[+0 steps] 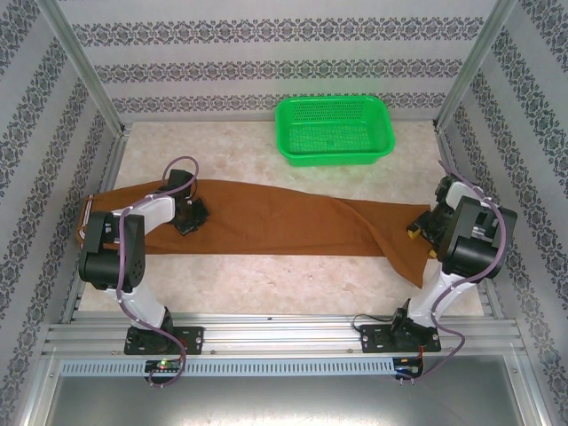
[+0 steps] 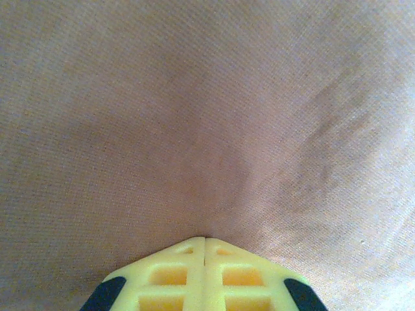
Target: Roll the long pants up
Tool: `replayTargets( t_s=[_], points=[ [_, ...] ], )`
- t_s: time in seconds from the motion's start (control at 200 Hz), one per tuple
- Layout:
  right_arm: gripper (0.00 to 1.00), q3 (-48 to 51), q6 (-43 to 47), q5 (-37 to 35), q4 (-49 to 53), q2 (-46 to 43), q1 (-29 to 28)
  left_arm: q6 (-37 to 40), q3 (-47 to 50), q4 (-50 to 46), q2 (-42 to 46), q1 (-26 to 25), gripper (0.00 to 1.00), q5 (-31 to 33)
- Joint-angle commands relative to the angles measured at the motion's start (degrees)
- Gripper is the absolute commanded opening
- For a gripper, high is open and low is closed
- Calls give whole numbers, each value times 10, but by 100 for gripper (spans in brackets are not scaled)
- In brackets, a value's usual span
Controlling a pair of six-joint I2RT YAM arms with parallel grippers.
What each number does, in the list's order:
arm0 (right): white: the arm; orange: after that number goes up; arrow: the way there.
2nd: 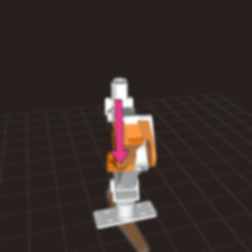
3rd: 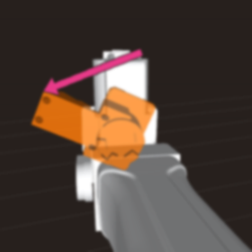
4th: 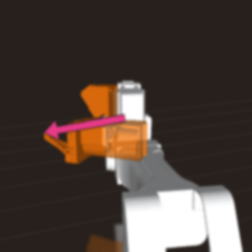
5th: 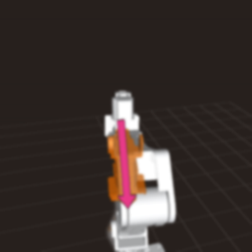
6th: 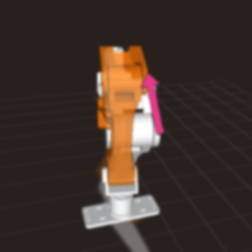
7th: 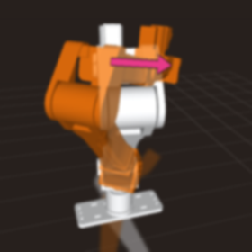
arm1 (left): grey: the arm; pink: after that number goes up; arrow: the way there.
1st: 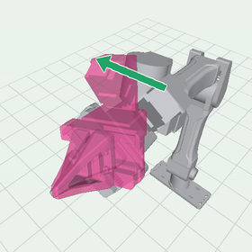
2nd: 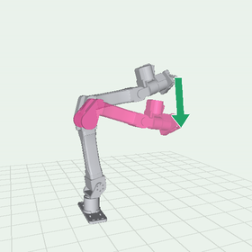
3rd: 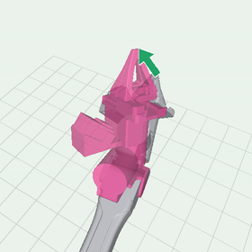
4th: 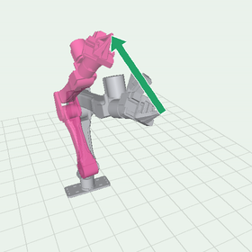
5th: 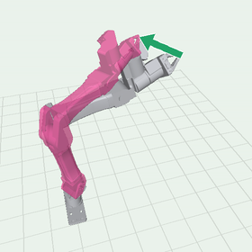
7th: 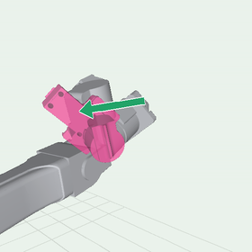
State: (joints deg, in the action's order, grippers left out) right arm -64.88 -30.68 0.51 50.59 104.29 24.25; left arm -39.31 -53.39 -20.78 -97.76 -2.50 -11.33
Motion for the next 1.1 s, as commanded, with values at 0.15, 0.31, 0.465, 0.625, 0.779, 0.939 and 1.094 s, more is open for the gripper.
replayTargets(
  t_s=[0.15, 0.31, 0.465, 0.625, 0.779, 0.939, 1.094],
  points=[
    [0, -61, 8, -57, -1, 39, 8, 24, 26, -43, -22, 7, 0, 43],
    [0, -103, 4, -74, 24, -6, 13, 29, 18, -49, -28, 7, 0, 46],
    [0, -194, 10, -87, 55, 0, 39, 34, 9, -49, -36, 7, 0, 45],
    [0, -260, 12, -72, 71, 66, 59, 40, -3, -55, -41, 7, 0, 45],
    [44, -235, 18, -78, 60, 49, 28, 48, -20, -58, -22, 6, 0, 55],
    [61, -97, 8, -74, 44, -73, -25, 47, -55, -63, -25, 5, 0, 54],
    [60, 26, -19, -32, 35, -147, -117, 35, -57, -57, -35, 3, 0, 54]
  ],
)
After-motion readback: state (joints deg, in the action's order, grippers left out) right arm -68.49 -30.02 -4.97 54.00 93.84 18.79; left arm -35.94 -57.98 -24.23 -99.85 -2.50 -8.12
